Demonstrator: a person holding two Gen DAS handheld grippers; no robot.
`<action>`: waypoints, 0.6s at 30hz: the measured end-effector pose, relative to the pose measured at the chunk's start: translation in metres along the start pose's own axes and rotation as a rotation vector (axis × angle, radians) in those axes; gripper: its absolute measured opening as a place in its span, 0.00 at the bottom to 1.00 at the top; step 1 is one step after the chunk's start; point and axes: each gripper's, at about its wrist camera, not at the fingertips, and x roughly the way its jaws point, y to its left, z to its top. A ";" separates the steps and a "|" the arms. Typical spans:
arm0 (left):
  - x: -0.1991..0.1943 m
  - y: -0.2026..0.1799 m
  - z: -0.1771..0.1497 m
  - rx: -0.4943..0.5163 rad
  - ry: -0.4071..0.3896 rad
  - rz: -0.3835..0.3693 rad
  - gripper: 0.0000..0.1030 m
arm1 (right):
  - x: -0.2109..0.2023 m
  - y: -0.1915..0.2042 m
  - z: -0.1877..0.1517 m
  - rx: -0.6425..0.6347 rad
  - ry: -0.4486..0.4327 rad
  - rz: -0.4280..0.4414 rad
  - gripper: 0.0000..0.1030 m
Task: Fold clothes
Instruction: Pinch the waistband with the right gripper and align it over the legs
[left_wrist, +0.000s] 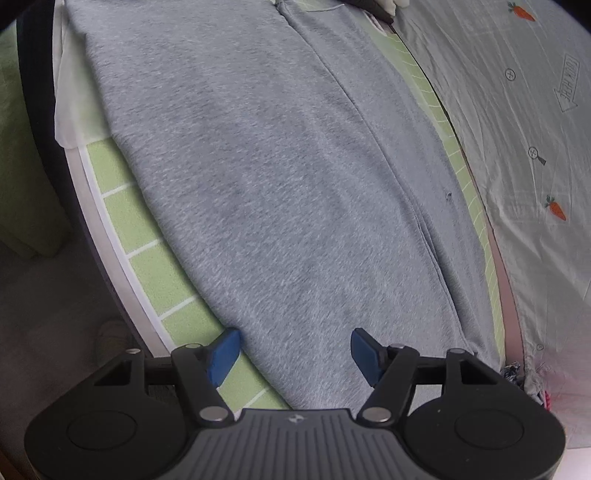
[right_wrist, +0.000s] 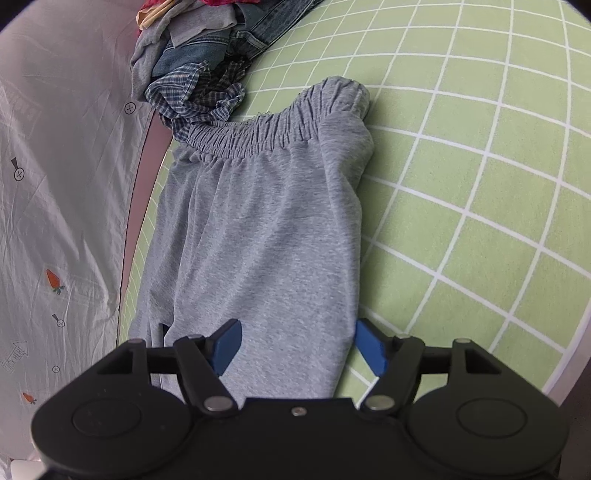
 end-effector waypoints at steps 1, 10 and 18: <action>0.001 0.003 0.002 -0.028 -0.002 -0.016 0.65 | 0.000 0.001 0.000 0.003 0.002 -0.002 0.68; 0.005 0.003 0.012 -0.080 -0.029 -0.056 0.64 | -0.002 0.004 -0.006 0.007 -0.004 -0.014 0.73; 0.010 0.007 0.025 -0.107 -0.023 -0.035 0.38 | -0.002 0.001 -0.007 0.057 -0.019 -0.002 0.73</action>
